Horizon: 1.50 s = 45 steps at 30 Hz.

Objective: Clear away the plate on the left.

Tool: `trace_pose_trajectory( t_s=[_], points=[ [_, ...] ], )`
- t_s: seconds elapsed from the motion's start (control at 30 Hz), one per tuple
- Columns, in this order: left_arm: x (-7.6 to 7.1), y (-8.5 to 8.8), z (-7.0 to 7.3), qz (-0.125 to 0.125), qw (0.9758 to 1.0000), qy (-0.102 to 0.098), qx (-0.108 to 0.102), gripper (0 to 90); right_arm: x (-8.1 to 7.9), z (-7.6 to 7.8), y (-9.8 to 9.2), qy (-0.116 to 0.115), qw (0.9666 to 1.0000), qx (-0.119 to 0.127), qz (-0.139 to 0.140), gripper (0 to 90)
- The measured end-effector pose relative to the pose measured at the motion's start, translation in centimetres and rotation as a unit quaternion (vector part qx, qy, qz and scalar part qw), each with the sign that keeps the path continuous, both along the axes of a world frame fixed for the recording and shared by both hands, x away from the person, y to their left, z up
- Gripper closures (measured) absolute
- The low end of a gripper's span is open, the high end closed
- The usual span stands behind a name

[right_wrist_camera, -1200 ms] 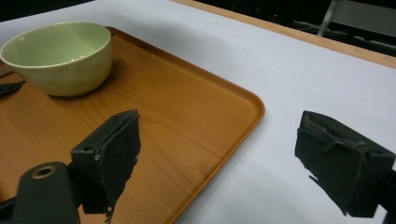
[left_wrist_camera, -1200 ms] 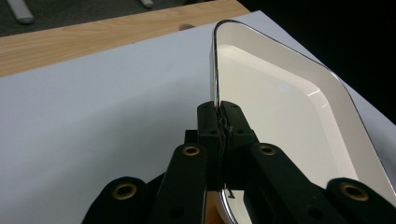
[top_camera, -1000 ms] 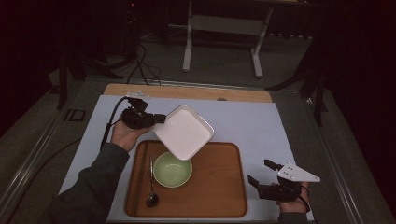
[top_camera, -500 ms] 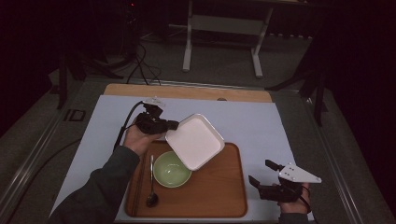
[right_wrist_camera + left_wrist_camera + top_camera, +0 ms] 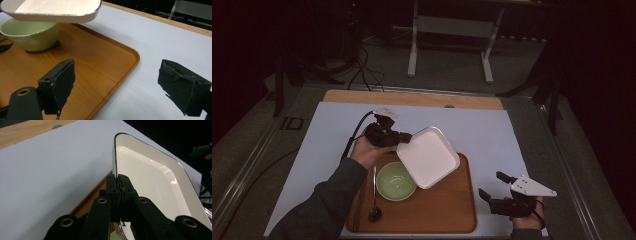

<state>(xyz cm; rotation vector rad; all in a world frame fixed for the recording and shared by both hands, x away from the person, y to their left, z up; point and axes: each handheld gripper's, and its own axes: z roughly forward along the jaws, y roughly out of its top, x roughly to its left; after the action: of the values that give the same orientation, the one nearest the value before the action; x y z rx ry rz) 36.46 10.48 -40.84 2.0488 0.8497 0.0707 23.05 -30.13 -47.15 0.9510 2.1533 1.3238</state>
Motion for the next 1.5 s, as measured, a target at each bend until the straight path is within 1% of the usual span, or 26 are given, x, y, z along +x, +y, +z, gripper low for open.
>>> trace_pose_trajectory(
  t_s=[0.23, 0.3, 0.4, 0.57, 0.73, 0.77, 0.8, 0.87, 1.07, 1.27, 1.4, 1.43, 1.47, 1.5],
  points=[
    [-0.2, -0.9, -0.2, -0.022, 0.9997, 0.001, 0.013, 88.9, 0.0, 0.0, -0.1, 0.0, 1.0, 0.0, -0.001, 13.8],
    [-0.2, -1.2, -0.3, -0.025, 0.9996, 0.002, 0.011, 88.9, 0.0, 0.0, -0.2, -0.001, 1.0, 0.002, -0.004, 13.8],
    [-0.4, -1.7, -0.5, -0.034, 0.9993, 0.002, 0.016, 89.0, 0.0, 0.0, -0.2, -0.002, 1.0, 0.003, -0.005, 13.8],
    [-0.6, -2.7, -1.0, -0.053, 0.9983, 0.005, 0.025, 88.9, 0.0, 0.0, -0.1, -0.001, 1.0, 0.001, -0.003, 13.8],
    [-0.7, -3.8, -1.5, -0.068, 0.9971, 0.012, 0.032, 88.9, 0.0, 0.1, -0.2, -0.003, 1.0, 0.003, -0.005, 13.8],
    [-0.7, -3.8, -1.5, -0.068, 0.9971, 0.012, 0.032, 88.9, 0.0, 0.1, -0.2, -0.003, 1.0, 0.003, -0.005, 13.8],
    [-0.7, -4.3, -1.7, -0.075, 0.9965, 0.012, 0.037, 88.9, 0.0, 0.1, -0.2, -0.003, 1.0, 0.003, -0.005, 13.8],
    [-0.8, -4.7, -1.9, -0.08, 0.9959, 0.014, 0.041, 88.9, 0.0, 0.1, -0.2, -0.003, 1.0, 0.003, -0.004, 13.8],
    [-0.9, -5.9, -2.7, -0.093, 0.994, 0.028, 0.05, 88.9, -0.1, 0.1, -0.3, -0.003, 1.0, 0.002, -0.005, 13.8],
    [-0.7, -7.0, -3.5, -0.106, 0.9915, 0.037, 0.065, 88.8, -0.1, 0.1, -0.3, -0.002, 1.0, 0.003, -0.006, 13.8],
    [-0.6, -7.7, -4.1, -0.114, 0.9896, 0.049, 0.072, 88.8, -0.1, 0.1, -0.3, -0.002, 1.0, 0.003, -0.006, 13.8],
    [-0.5, -8.1, -4.5, -0.116, 0.9888, 0.055, 0.077, 88.8, -0.2, 0.1, -0.3, -0.003, 1.0, 0.004, -0.007, 13.8],
    [-0.5, -8.1, -4.5, -0.116, 0.9888, 0.055, 0.077, 88.7, -0.2, 0.1, -0.3, -0.003, 1.0, 0.004, -0.007, 13.8],
    [-0.4, -8.3, -4.6, -0.118, 0.9883, 0.057, 0.079, 88.7, -0.2, 0.1, -0.3, -0.003, 1.0, 0.004, -0.007, 13.8]
  ],
)
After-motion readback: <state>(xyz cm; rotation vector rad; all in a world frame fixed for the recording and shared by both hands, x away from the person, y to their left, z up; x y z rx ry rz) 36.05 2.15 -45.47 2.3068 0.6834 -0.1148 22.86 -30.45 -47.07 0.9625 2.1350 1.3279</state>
